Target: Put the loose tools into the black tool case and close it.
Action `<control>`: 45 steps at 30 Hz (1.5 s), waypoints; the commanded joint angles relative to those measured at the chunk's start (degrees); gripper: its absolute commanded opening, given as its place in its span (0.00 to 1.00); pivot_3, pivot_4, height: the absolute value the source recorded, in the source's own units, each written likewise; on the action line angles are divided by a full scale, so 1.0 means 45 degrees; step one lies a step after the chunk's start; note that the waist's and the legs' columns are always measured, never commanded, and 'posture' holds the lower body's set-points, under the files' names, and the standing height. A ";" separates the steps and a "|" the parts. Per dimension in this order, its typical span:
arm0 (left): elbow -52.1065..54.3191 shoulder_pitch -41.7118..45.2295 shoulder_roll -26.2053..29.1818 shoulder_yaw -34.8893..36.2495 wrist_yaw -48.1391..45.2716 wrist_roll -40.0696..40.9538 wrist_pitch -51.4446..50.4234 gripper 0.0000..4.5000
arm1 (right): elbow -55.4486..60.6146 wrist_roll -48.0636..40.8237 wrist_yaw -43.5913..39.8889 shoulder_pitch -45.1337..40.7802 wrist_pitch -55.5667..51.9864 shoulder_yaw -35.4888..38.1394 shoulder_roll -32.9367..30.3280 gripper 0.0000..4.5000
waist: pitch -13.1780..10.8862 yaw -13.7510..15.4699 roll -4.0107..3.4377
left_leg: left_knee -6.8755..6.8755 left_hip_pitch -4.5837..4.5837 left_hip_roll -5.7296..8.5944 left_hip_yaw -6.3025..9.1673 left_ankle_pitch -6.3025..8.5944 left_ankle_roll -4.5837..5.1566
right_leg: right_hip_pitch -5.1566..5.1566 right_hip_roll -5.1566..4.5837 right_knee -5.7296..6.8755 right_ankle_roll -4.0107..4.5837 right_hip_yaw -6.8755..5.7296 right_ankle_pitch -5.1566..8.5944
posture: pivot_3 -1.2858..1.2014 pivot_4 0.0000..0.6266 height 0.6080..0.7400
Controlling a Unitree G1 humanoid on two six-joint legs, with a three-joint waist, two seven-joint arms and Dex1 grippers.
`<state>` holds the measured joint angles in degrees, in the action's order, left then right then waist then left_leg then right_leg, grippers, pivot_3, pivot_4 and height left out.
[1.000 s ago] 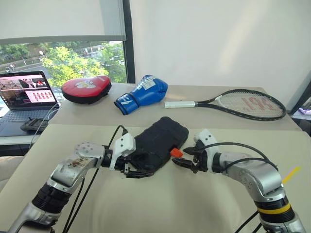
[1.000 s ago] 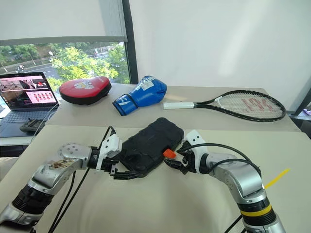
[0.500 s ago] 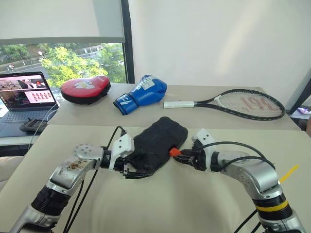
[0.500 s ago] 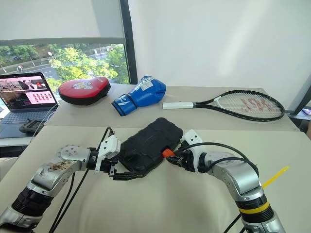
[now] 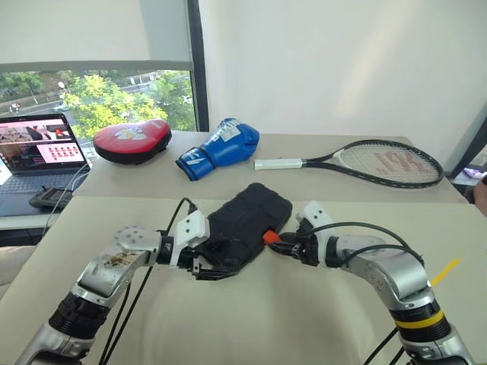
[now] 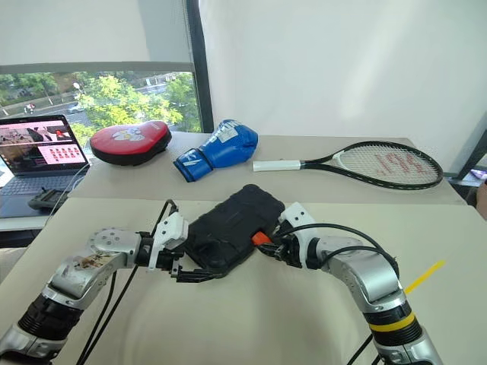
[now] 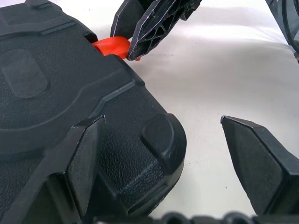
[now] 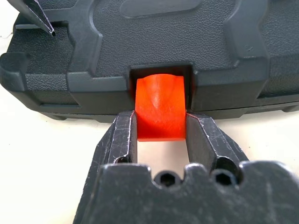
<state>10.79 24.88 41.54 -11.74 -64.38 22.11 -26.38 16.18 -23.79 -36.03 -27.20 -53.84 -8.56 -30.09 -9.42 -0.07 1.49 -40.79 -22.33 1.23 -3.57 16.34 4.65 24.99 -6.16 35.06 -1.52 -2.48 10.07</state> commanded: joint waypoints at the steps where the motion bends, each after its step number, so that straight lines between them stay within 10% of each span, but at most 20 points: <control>1: 0.0130 -0.0217 -0.0054 -0.0254 -0.0003 -0.0175 -0.0306 0.94 | -0.0490 0.0478 0.0061 -0.0126 0.0934 -0.0390 0.0359 0.27 | 0.0000 -0.0078 0.0000 | 0.0003 0.0003 -0.0003 0.0000 -0.0001 -0.0001 | 0.0001 0.0003 0.0001 0.0003 0.0003 -0.0002 | 0.52 0.24 1.00; 6: 0.0249 -0.0255 -0.0091 -0.0262 0.0068 -0.0191 -0.0420 0.94 | -0.1256 0.0986 -0.0108 0.0152 0.1779 -0.0747 0.0582 0.27 | 0.0002 -0.0198 -0.0001 | 0.0006 0.0032 -0.0033 -0.0001 -0.0012 -0.0019 | -0.0008 0.0032 0.0009 0.0029 0.0017 -0.0018 | 0.52 0.24 1.00; 12: 0.0348 -0.0276 -0.0139 -0.0209 0.0159 -0.0203 -0.0659 0.94 | -0.0517 0.0933 -0.0172 0.0794 0.2151 -0.0198 0.0447 0.79 | 0.0001 -0.0132 -0.0005 | 0.0011 -0.0007 -0.0025 -0.0002 -0.0014 -0.0024 | 0.0033 0.0024 0.0017 0.0033 0.0021 -0.0018 | 0.52 0.24 1.00; 16: 0.0287 -0.0194 -0.0198 -0.0170 0.0220 -0.0229 -0.0712 0.94 | 0.1202 0.0100 -0.0888 0.1250 0.1240 0.0629 -0.0731 0.79 | 0.0001 -0.0050 -0.0010 | 0.0010 -0.0022 -0.0014 -0.0002 -0.0017 -0.0029 | 0.0033 0.0004 0.0000 0.0023 0.0014 -0.0013 | 0.52 0.24 1.00; 27: 0.0156 -0.0102 -0.0372 -0.0270 0.0311 -0.0365 -0.0617 0.94 | 0.0079 -0.0209 -0.1013 -0.0087 0.0603 0.0260 -0.0686 0.03 | 0.0001 0.0028 -0.0011 | 0.0010 -0.0011 -0.0015 -0.0003 0.0008 0.0008 | 0.0021 -0.0004 -0.0011 0.0017 0.0017 -0.0009 | 0.52 0.24 1.00; 45: 0.0587 -0.0324 -0.0851 0.0037 0.0883 -0.0251 -0.0698 0.94 | -0.2043 0.1283 -0.1099 -0.0566 0.2845 -0.0413 0.0758 0.01 | 0.0002 -0.0138 -0.0010 | 0.0015 -0.0014 -0.0017 -0.0008 0.0000 -0.0006 | 0.0032 0.0003 -0.0002 0.0019 0.0018 -0.0010 | 0.52 0.24 1.00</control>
<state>12.79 24.44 38.14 -11.88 -61.11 20.50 -28.96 3.14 -17.71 -40.95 -29.89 -44.30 -12.52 -26.70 -9.41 -0.69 1.44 -40.71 -22.39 1.16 -3.60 16.34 4.62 25.13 -6.15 35.06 -1.43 -2.40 10.03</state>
